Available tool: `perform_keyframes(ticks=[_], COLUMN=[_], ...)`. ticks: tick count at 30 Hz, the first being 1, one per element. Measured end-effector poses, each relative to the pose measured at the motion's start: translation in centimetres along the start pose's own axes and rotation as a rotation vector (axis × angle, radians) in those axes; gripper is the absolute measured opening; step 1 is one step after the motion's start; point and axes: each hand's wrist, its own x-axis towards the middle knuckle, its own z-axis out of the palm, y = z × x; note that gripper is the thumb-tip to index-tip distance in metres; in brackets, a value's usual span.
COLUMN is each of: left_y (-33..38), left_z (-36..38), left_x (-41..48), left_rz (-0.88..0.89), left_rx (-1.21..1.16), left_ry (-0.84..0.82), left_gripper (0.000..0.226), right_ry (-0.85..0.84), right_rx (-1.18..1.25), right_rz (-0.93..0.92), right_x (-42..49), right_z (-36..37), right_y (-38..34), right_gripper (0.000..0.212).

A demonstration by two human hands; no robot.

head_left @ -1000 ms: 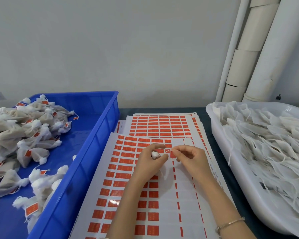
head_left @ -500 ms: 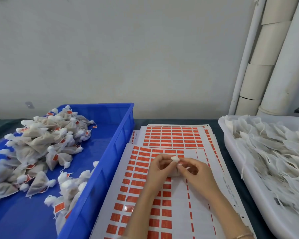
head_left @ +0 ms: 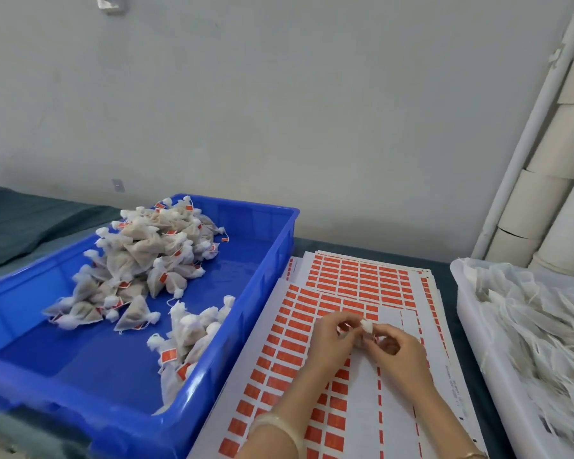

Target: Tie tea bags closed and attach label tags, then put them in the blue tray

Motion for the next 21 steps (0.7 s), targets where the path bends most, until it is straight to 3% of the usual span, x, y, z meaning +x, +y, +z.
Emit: perform_keyframes(ticks=[4,12,15,21], left_y=[1.7,8.7,10.0,7.4], left_z=[-1.3,-12.8,-18.3,-25.8], left_x=[-1.6,-4.8,-5.1,-4.6], left_rz=[0.065,0.252,0.197,-0.046], left_rx=[0.121,0.418,0.528,0.594], left_ry=[0.047,0.373,0.409,0.369], left_gripper=[0.017,0.020,0.020,0.020], right_ry=[0.008,-0.088,-0.189,-0.350], right_rx=[-0.061,0.016,0.082,-0.066], right_rz=[-0.044,-0.321,-0.398,-0.407], right_x=[-0.2,-0.3,-0.4,-0.9], right_z=[0.4,4.1,7.5,13.6], right_y=[-2.2,-14.4,-18.4,-22.3], right_gripper=[0.020,0.009,0.003,0.023])
